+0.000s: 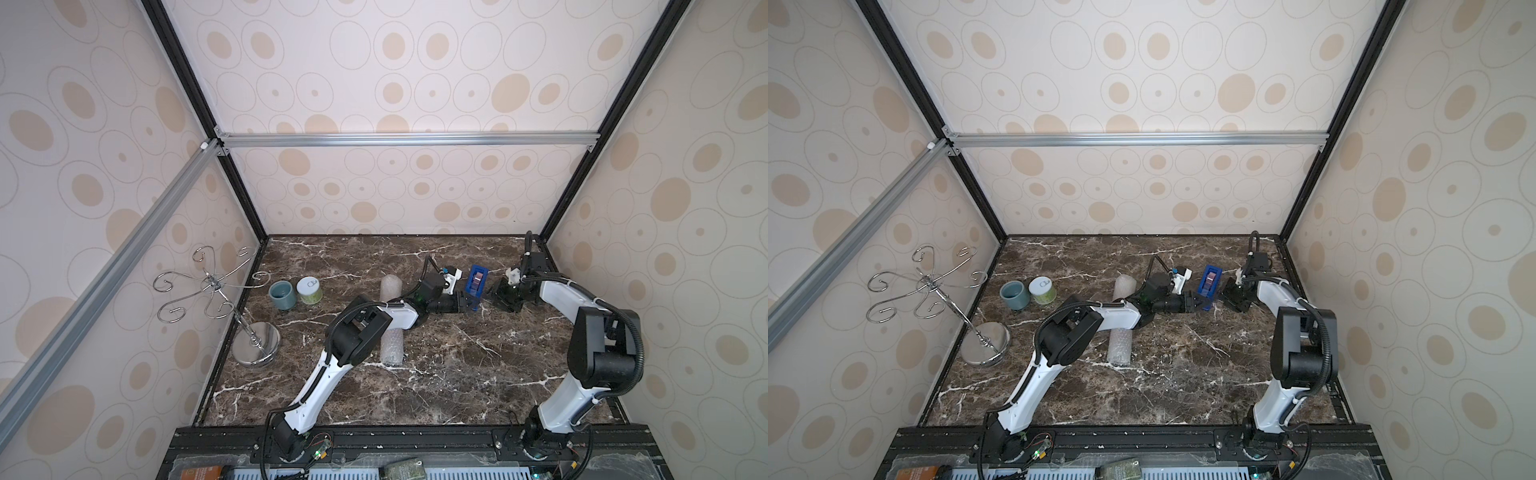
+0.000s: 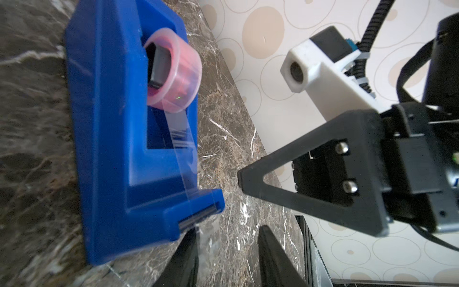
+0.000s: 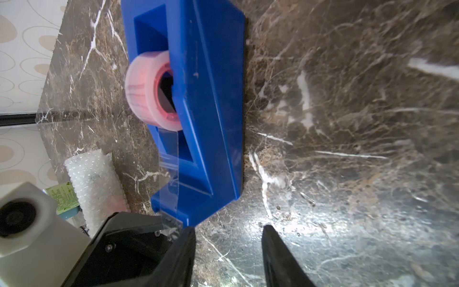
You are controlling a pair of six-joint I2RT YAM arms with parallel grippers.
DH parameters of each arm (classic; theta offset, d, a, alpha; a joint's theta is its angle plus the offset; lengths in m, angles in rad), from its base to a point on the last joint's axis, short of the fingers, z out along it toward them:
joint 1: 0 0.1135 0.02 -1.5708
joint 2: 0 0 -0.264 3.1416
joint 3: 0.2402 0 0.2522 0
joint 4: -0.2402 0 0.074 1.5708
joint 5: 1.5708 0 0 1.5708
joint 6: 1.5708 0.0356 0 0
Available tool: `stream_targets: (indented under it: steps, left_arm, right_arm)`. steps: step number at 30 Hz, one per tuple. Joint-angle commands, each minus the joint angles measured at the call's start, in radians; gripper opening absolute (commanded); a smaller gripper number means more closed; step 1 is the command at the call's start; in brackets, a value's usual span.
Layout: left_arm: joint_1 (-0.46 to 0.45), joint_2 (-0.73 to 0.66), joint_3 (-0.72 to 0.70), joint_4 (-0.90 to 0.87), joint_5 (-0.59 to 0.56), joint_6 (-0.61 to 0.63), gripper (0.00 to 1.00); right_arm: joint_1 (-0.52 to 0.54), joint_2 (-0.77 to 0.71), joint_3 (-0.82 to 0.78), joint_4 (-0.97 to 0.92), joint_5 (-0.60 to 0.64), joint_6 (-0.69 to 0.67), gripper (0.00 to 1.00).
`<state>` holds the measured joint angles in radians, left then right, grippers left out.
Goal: Wrap wine bottles in bubble wrap
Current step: Tear off the tape using the Tape Cutter.
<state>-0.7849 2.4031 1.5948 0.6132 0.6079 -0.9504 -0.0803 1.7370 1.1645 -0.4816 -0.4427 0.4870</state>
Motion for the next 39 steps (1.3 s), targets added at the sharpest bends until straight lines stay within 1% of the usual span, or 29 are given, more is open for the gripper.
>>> stream_targets:
  steps: [1, 4, 5, 6, 11, 16, 22, 28, 33, 39]
  left_arm:
    - [0.016, 0.019, 0.041, 0.043, 0.006, -0.036, 0.28]
    - [0.021, 0.004, 0.010, 0.080, 0.010, -0.051, 0.09]
    - [0.021, -0.003, -0.003, 0.091, 0.012, -0.054, 0.03]
    - [0.023, -0.013, -0.020, 0.105, 0.012, -0.057, 0.00]
    - [0.030, -0.065, -0.125, 0.175, 0.028, -0.081, 0.00]
    - [0.035, -0.126, -0.225, 0.205, 0.037, -0.080, 0.00]
    - [0.039, -0.176, -0.295, 0.215, 0.059, -0.084, 0.00]
    - [0.042, -0.218, -0.330, 0.202, 0.080, -0.088, 0.00]
    - [0.049, -0.236, -0.335, 0.184, 0.097, -0.088, 0.00]
    - [0.053, -0.252, -0.309, 0.089, 0.095, -0.034, 0.00]
  right_arm:
    - [-0.006, 0.020, 0.019, -0.015, -0.012, -0.016, 0.46]
    - [-0.006, 0.018, 0.017, -0.018, -0.013, -0.018, 0.46]
    - [-0.006, 0.017, 0.018, -0.019, -0.013, -0.018, 0.46]
    - [-0.006, 0.015, 0.015, -0.018, -0.016, -0.018, 0.46]
    - [-0.006, 0.004, 0.004, -0.005, -0.025, -0.007, 0.46]
    - [-0.006, 0.002, -0.013, 0.016, -0.043, 0.009, 0.46]
    - [-0.005, 0.000, -0.037, 0.046, -0.074, 0.037, 0.46]
    - [0.002, -0.001, -0.091, 0.114, -0.120, 0.083, 0.47]
    - [0.035, 0.011, -0.123, 0.166, -0.142, 0.108, 0.47]
    - [0.060, 0.040, -0.136, 0.218, -0.159, 0.142, 0.48]
